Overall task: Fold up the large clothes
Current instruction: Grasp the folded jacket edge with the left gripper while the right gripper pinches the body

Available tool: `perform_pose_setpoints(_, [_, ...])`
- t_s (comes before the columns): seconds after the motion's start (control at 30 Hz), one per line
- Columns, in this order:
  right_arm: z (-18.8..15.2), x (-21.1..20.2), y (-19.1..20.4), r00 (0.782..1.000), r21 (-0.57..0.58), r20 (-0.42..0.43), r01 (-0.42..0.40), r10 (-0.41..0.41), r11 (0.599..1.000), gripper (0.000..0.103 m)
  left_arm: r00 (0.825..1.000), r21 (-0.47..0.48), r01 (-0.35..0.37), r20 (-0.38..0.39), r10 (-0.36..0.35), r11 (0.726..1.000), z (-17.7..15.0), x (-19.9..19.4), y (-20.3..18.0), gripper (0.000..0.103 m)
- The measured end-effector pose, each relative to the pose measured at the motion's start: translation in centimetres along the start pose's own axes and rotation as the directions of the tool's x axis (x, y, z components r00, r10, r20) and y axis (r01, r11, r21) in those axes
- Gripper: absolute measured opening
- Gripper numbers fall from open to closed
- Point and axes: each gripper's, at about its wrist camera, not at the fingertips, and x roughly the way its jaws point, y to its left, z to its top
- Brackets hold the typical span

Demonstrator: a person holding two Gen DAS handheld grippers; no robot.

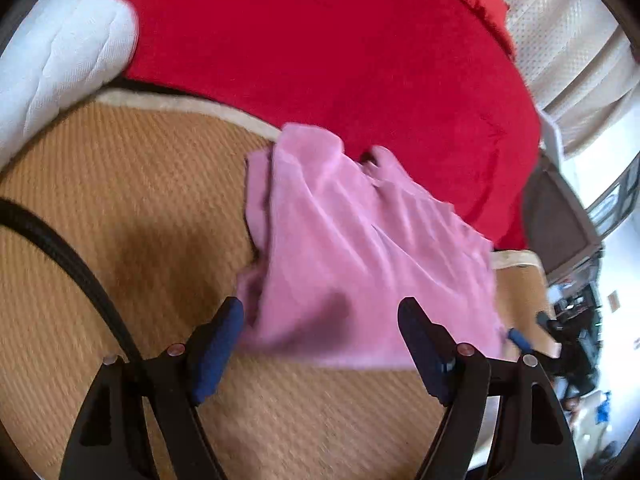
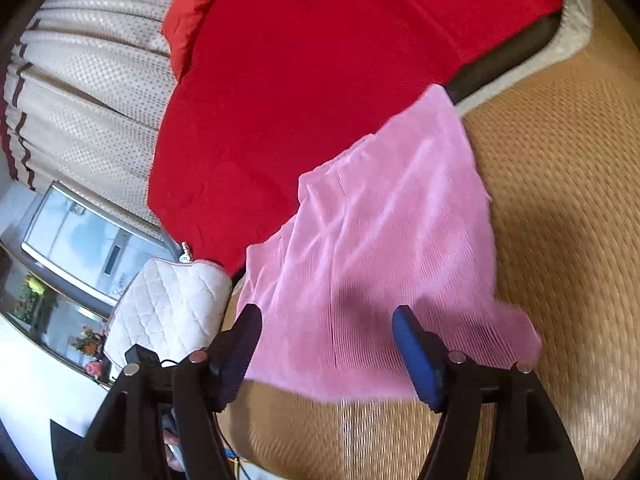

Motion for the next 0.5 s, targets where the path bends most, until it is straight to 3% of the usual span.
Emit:
perform_pose_setpoints(0.13, [-0.1, -1.0, -3.1, 0.999, 0.073, 0.030, 0.033, -0.036, 0.997, 0.071, 0.995, -0.091, 0.086, -0.033, -0.090, 0.992, -2.6, -0.6, 0.4, 0.080])
perform_pose_setpoints(0.23, [0.4, -2.1, -4.6, 1.000, 0.109, 0.021, 0.016, -0.019, 0.994, 0.072, 0.998, -0.199, 0.054, -0.006, -0.057, 0.978, -2.4, 0.3, 2.6, 0.081])
perform_pose_setpoints(0.33, [-0.2, -1.2, -4.7, 0.998, 0.124, -0.003, 0.059, -0.059, 0.991, 0.072, 0.997, -0.330, 0.064, -0.008, -0.070, 0.942, -2.4, 0.7, 4.3, 0.081])
perform_pose_setpoints(0.4, [-0.3, -1.3, -4.4, 0.995, 0.107, 0.031, 0.088, -0.092, 0.990, 0.072, 0.997, -0.365, 0.070, 0.008, -0.072, 0.928, -2.4, 1.0, 4.9, 0.081])
perform_pose_setpoints(0.5, [0.1, -2.1, -2.5, 0.989, 0.007, 0.127, 0.072, -0.072, 0.997, 0.070, 0.996, -0.376, 0.084, 0.052, -0.070, 0.923, -1.9, 1.7, 4.8, 0.081])
